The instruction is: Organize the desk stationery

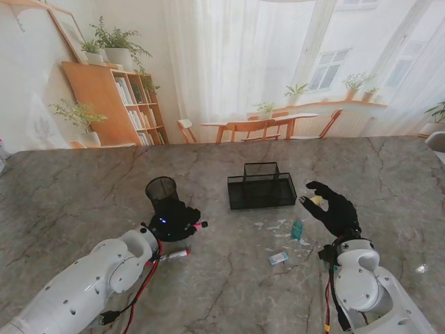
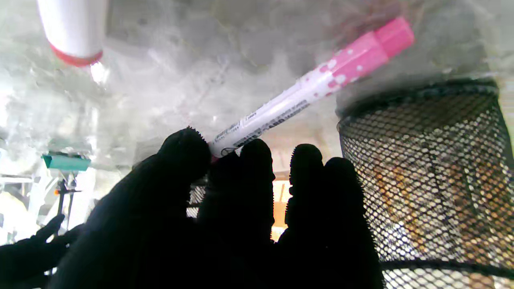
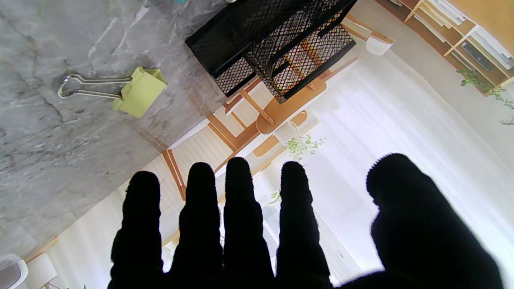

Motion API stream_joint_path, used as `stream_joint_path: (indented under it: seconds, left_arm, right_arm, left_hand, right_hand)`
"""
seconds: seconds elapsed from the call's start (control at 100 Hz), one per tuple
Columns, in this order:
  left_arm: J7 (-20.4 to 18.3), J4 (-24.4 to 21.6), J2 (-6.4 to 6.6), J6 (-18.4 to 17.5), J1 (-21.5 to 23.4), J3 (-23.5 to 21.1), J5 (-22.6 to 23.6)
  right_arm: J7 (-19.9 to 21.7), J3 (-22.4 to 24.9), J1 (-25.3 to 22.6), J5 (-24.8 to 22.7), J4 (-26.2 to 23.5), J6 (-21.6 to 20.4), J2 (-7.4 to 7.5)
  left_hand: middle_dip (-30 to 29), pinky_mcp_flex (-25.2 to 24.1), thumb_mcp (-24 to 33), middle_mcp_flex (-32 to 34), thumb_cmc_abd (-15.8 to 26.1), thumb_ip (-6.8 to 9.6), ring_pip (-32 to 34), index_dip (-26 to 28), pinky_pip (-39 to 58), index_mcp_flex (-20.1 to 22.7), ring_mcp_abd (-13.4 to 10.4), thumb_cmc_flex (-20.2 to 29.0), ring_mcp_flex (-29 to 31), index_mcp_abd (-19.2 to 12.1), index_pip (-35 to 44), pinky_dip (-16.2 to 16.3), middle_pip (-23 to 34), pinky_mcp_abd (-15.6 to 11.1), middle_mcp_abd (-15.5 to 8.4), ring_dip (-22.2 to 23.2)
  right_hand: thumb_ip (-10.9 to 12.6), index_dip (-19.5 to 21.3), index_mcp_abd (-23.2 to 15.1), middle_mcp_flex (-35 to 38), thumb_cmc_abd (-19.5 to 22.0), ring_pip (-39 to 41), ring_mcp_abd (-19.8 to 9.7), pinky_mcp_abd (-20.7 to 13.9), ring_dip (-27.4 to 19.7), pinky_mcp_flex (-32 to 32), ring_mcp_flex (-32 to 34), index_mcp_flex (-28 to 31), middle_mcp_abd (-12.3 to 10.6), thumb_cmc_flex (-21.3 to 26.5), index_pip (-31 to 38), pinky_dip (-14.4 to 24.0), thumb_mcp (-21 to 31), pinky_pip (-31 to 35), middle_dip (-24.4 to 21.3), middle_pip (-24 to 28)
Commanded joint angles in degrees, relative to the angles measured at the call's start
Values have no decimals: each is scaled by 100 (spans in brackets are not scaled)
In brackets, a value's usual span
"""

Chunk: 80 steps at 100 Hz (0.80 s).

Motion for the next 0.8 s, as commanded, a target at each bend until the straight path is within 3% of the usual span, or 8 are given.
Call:
stream_joint_path:
  seconds: [0.0, 0.28, 0.31, 0.36, 0.42, 0.51, 0.79]
  left_arm:
    - [106, -119, -42, 15, 65, -61, -43]
    - [463, -669, -241, 212, 543, -634, -540]
    - [500, -745, -265, 241, 595, -691, -609]
    - [560, -867, -310, 288, 675, -781, -751]
    - [648, -997, -366, 329, 755, -877, -923]
    - [772, -1198, -424, 369, 855, -1023, -1077]
    - [901, -1581, -502, 358, 907, -1423, -1303]
  right_arm:
    - [56, 1, -4, 21, 11, -38, -19]
    - [40, 2, 1, 18, 26, -56, -21]
    - [39, 2, 1, 18, 26, -56, -21]
    - [32, 1, 4, 18, 30, -57, -23]
    - [11, 0, 8, 17, 37, -60, -27]
    - [-1, -1, 8, 14, 41, -60, -28]
    - [-29, 0, 3, 3, 44, -47, -32]
  left_hand:
    - [108, 15, 525, 13, -4, 781, -81, 222, -71, -1, -7, 105, 6, 21, 601, 196, -90, -341, -494, -19]
    - [140, 27, 508, 25, -24, 777, -106, 202, -104, 9, 36, 117, 10, 4, 617, 216, -99, -351, -496, 3]
    - [142, 30, 503, 25, -24, 775, -94, 201, -106, 9, -95, 117, 57, 4, 618, 220, -101, -354, -497, 10]
    - [142, 46, 499, 30, -41, 773, -99, 199, -110, 8, -120, 122, 81, 4, 619, 227, -103, -366, -497, 14]
    - [147, 49, 500, 38, -51, 775, -128, 198, -119, 8, 37, 145, 26, 4, 621, 241, -111, -369, -496, 25]
    - [152, 39, 496, 37, -48, 774, -129, 191, -129, 17, 46, 145, 5, 5, 617, 250, -119, -368, -488, 41]
    - [172, 18, 459, 38, -37, 762, -130, 183, -150, 20, 47, 168, -18, 11, 608, 293, -137, -352, -473, 73]
  right_hand:
    - [11, 125, 21, 39, 191, 21, 6, 84, 76, -25, 82, 91, 9, 38, 64, 58, -101, 110, 61, 52]
    - [16, 126, 11, 44, 216, 19, -1, 88, 80, -25, 85, 79, 20, 55, 59, 52, -127, 118, 64, 51]
    - [16, 128, 17, 40, 213, 17, 3, 87, 80, -24, 83, 87, 28, 56, 63, 52, -130, 119, 64, 49]
    - [18, 127, 21, 47, 215, 16, 2, 84, 80, -24, 80, 84, 20, 61, 61, 51, -135, 121, 65, 52]
    - [19, 130, 24, 47, 222, 15, 9, 80, 80, -27, 78, 99, 18, 62, 69, 49, -139, 121, 66, 52]
    - [20, 130, 27, 45, 223, 18, -1, 80, 82, -26, 85, 88, 18, 68, 65, 47, -143, 124, 66, 51]
    - [24, 130, 14, 47, 225, 20, -2, 82, 84, -29, 88, 88, 23, 84, 63, 42, -153, 129, 68, 51]
